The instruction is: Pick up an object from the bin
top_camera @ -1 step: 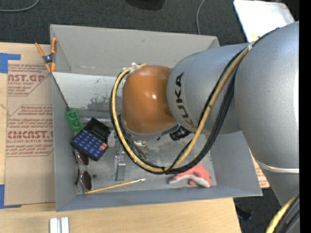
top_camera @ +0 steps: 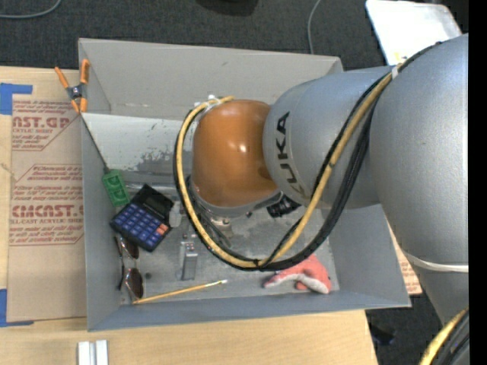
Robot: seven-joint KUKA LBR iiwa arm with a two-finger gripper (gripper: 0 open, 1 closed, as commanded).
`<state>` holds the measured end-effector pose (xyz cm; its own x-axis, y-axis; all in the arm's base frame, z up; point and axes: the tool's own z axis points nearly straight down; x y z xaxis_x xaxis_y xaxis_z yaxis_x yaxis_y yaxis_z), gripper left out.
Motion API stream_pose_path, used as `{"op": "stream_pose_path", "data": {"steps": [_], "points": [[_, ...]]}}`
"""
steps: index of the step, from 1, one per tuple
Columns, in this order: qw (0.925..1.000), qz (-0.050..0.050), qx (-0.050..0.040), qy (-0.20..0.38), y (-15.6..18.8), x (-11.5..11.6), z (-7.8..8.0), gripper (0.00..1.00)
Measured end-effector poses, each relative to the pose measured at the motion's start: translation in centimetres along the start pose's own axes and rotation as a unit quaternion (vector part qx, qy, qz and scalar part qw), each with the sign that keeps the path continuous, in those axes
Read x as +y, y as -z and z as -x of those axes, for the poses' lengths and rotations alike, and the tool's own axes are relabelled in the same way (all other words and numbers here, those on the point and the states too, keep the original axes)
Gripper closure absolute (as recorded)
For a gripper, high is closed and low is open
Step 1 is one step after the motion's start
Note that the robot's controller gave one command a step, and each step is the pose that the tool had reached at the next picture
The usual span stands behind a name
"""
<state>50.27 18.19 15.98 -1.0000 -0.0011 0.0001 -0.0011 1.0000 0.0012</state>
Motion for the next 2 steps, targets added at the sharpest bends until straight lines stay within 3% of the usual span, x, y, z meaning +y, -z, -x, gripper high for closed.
{"op": "stream_pose_path", "data": {"steps": [1,2], "points": [[0.9983,0.001,-0.0019,-0.059,-6.6,2.2,4.5,0.00],[0.9994,0.001,-0.0020,-0.034,-8.0,2.2,5.2,0.00]]}}
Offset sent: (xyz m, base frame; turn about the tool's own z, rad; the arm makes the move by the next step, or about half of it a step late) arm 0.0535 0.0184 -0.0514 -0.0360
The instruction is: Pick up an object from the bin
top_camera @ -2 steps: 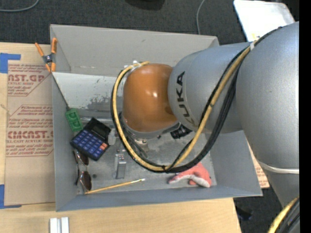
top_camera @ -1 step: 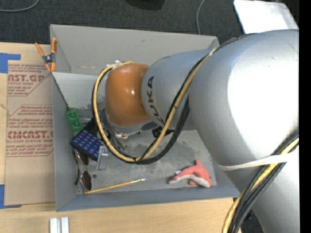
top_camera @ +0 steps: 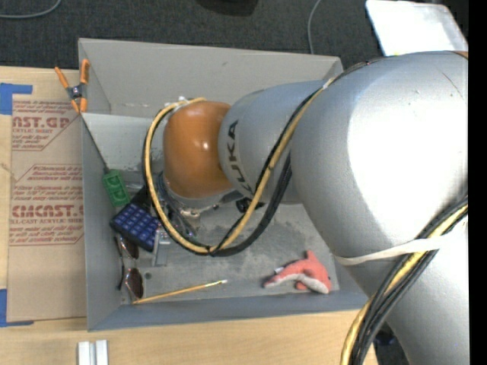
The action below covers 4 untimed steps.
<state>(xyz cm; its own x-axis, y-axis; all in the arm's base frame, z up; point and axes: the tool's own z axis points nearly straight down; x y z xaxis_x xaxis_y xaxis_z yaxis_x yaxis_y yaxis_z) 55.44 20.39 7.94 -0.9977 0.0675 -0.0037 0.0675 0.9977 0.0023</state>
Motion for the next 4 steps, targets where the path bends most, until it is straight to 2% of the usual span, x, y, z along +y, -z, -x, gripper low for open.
{"op": "stream_pose_path", "data": {"steps": [1,2,3,4], "points": [[1.0000,0.000,0.0008,-0.004,0.6,0.1,0.0,0.00],[0.9960,0.001,-0.0046,-0.089,-0.8,1.6,-1.2,0.00],[0.9921,0.001,-0.0067,-0.125,-0.6,2.9,-1.5,1.00],[0.9921,0.001,-0.0067,-0.126,-0.6,2.9,-1.5,1.00]]}}
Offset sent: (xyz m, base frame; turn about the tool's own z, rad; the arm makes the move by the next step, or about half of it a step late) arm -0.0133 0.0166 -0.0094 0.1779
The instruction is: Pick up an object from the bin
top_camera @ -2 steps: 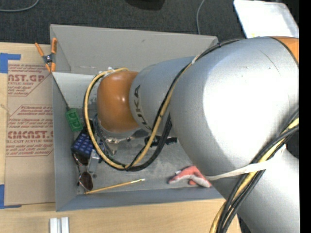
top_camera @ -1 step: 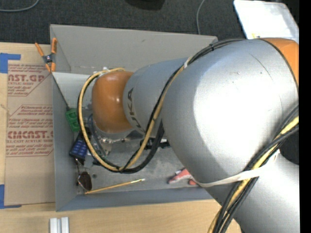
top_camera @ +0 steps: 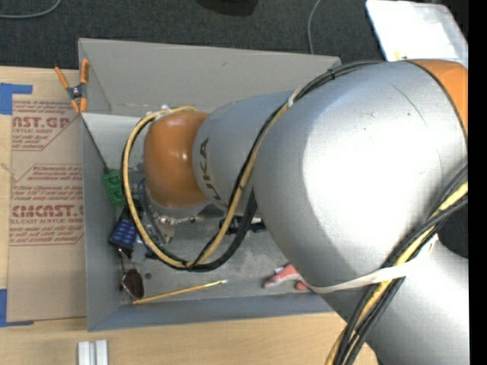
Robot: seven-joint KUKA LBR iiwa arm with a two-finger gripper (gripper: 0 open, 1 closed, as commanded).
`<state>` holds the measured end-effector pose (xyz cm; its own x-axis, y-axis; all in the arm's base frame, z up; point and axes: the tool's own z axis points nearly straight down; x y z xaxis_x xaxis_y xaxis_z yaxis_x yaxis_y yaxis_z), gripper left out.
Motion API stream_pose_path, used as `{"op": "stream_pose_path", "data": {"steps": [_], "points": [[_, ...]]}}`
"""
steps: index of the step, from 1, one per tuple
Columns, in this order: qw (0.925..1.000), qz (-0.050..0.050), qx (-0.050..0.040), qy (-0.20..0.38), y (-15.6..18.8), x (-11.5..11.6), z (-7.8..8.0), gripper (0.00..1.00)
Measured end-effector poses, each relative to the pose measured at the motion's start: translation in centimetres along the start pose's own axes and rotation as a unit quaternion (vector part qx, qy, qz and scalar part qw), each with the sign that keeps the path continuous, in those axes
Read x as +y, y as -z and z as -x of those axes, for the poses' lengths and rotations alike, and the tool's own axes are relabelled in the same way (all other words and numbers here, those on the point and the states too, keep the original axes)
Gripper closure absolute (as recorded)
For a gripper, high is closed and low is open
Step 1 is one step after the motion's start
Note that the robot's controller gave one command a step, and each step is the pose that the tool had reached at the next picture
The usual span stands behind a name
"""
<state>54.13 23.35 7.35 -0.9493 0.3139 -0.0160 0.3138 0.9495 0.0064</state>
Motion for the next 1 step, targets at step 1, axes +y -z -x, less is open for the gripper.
{"op": "stream_pose_path", "data": {"steps": [1], "points": [[1.0000,0.001,-0.0003,0.000,1.66,0.02,0.00,1.00]]}}
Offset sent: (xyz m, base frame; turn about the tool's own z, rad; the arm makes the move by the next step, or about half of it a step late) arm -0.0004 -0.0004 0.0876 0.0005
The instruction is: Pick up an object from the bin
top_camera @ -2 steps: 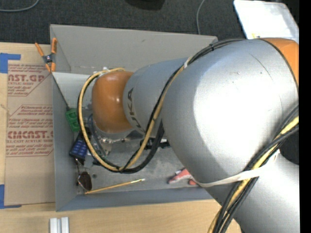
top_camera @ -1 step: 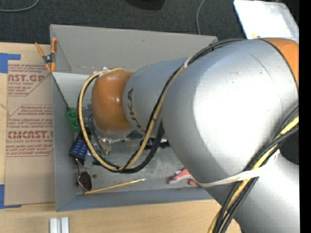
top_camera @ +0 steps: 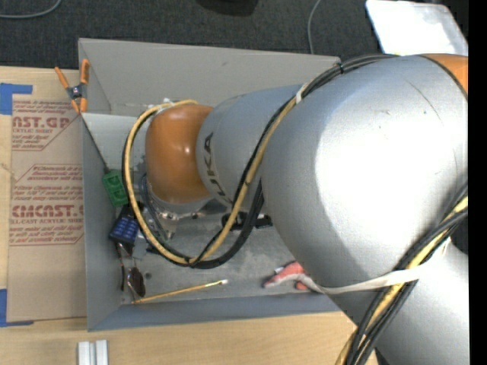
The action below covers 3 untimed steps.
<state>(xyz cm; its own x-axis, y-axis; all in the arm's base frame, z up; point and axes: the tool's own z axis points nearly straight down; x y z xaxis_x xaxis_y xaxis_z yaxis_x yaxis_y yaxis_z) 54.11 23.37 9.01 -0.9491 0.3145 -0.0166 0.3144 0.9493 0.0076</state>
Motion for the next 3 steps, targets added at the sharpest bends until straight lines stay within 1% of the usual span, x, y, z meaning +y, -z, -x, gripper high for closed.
{"op": "stream_pose_path", "data": {"steps": [1,3], "points": [[1.0000,-0.002,0.0029,0.001,3.6,0.0,-0.1,1.00],[1.0000,-0.001,0.0019,0.001,9.8,0.1,0.0,1.00]]}}
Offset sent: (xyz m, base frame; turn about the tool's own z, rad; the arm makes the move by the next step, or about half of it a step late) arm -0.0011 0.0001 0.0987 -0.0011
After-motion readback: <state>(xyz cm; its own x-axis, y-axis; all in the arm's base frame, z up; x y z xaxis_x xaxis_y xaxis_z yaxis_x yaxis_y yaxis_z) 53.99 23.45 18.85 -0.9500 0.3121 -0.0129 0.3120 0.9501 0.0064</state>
